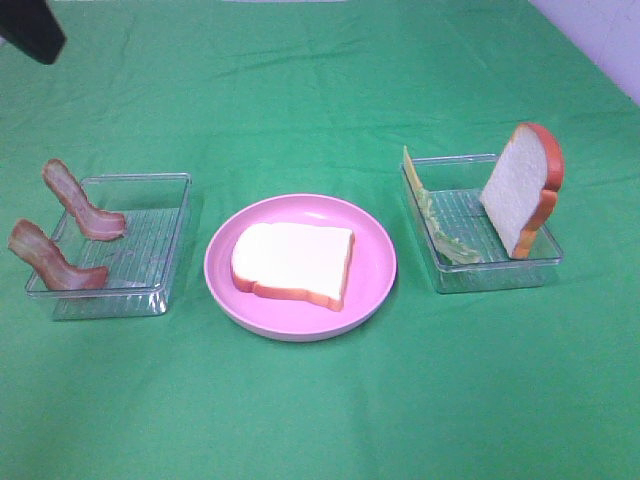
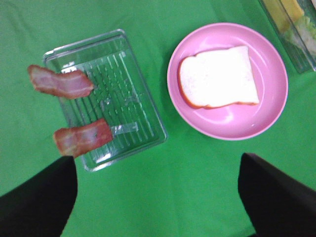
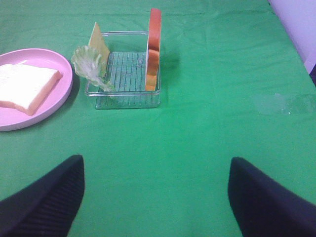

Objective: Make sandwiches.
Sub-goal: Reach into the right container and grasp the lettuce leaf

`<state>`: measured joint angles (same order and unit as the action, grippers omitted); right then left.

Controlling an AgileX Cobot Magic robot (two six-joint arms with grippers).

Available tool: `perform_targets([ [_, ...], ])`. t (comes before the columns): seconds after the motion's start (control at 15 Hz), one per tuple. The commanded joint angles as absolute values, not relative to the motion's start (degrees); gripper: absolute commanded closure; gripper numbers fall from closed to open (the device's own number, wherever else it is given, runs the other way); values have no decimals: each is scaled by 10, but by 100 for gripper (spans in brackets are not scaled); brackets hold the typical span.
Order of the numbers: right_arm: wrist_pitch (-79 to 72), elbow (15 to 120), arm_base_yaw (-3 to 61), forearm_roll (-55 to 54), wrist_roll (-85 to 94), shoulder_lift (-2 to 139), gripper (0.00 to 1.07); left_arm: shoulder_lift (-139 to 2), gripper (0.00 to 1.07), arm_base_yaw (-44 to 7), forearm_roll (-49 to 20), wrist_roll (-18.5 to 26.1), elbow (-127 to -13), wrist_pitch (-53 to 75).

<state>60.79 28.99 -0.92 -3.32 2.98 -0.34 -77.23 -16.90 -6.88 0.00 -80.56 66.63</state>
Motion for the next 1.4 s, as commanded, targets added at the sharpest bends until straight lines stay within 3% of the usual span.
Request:
perform_targets([
  [0.07,608,288,-12,-33,33,-9,32,-717,24,-172,-62,-3,-803,738],
  [0.47,608,288,-12,-33,33,-9,32,-493,24,-172,-62,-5,-697,737],
  [0.8,608,288,-12,-33,33,-9,32,-280,24,-172,-62,10,-511,729],
  [1.4,608,288,-12,-34,33,-5,32,-68,24,-172,-60,11,-352,727],
])
